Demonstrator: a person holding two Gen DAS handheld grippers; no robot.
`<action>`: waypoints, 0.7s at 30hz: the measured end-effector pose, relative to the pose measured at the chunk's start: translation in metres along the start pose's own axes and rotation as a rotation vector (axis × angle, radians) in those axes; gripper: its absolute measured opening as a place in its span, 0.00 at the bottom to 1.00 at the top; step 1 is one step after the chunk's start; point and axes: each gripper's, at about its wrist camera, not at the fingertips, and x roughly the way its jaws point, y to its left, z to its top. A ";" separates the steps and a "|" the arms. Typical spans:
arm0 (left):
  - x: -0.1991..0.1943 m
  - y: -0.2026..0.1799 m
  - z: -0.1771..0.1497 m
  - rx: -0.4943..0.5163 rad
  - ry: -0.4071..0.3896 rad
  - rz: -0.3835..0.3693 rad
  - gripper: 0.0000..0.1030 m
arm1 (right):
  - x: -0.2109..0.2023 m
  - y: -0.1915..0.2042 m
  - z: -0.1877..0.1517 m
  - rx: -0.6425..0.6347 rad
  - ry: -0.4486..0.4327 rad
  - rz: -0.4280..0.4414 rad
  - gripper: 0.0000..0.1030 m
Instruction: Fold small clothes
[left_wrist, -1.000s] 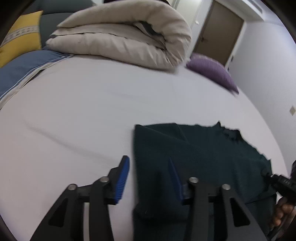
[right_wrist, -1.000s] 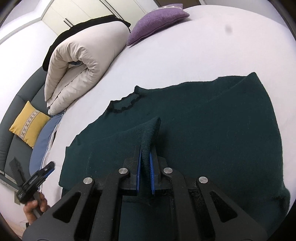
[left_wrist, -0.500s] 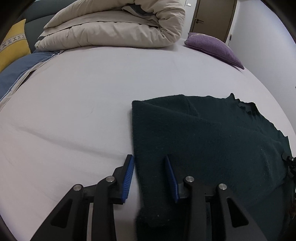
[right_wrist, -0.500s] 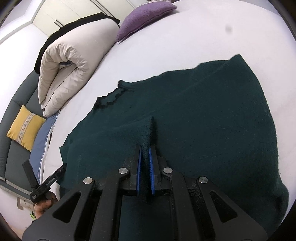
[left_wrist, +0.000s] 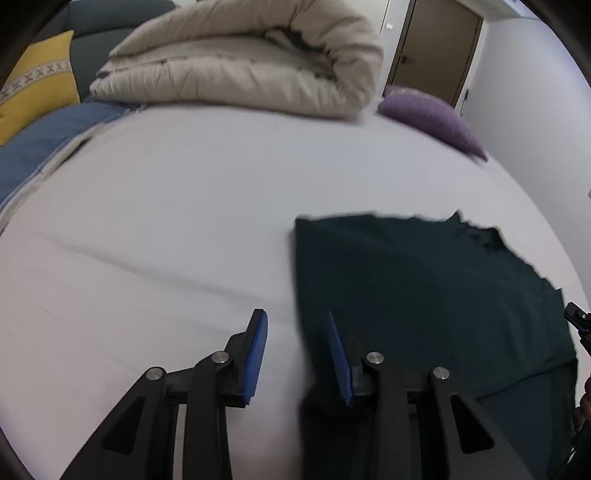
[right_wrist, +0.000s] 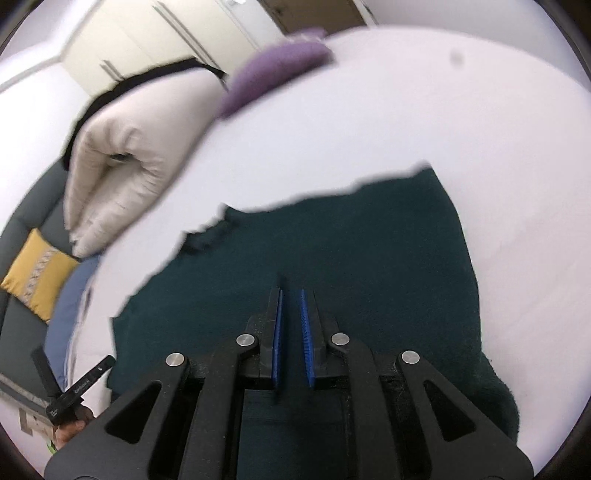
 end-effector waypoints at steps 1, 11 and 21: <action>-0.003 -0.007 0.003 0.018 -0.013 -0.001 0.35 | -0.002 0.010 0.001 -0.030 -0.001 0.030 0.10; 0.042 -0.040 -0.006 0.194 0.014 0.128 0.39 | 0.051 0.038 -0.033 -0.205 0.121 0.047 0.20; -0.033 0.005 -0.048 0.085 -0.006 0.102 0.54 | -0.029 -0.012 -0.049 -0.164 0.082 -0.130 0.38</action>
